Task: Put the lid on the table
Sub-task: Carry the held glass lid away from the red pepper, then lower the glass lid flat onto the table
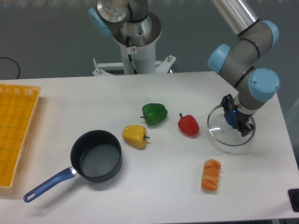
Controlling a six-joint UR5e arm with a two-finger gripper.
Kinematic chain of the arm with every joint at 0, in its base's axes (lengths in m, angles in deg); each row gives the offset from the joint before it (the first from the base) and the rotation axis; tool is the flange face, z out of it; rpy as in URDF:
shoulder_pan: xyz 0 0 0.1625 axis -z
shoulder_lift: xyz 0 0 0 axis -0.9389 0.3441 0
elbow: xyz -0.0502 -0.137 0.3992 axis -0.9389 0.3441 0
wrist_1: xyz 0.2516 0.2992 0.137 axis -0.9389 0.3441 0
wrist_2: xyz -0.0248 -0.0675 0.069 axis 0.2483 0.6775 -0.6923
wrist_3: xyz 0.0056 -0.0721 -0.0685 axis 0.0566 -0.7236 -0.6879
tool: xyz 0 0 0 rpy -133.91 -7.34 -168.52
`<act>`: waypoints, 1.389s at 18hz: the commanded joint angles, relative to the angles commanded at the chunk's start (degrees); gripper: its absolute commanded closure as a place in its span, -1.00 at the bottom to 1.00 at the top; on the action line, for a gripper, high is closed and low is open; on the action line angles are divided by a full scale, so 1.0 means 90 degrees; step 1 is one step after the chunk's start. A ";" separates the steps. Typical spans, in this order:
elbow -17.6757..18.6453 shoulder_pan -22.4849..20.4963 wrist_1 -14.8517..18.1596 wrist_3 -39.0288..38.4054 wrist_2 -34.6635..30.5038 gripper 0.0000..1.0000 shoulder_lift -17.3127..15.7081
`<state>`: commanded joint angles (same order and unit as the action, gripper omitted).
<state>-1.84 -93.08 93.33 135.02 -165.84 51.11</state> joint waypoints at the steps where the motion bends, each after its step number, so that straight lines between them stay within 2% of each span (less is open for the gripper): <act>1: 0.0000 0.0000 -0.0010 0.0000 0.0000 -0.18 0.0019; 10: 0.0000 0.0000 -0.0117 -0.0029 0.0000 -0.18 0.0098; 16: 0.0000 0.0000 -0.0381 -0.0029 0.0000 -0.18 0.0225; 25: 0.0010 0.0010 -0.0459 -0.0039 -0.0010 -0.18 0.0322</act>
<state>-1.75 -92.99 89.20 134.67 -165.93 54.01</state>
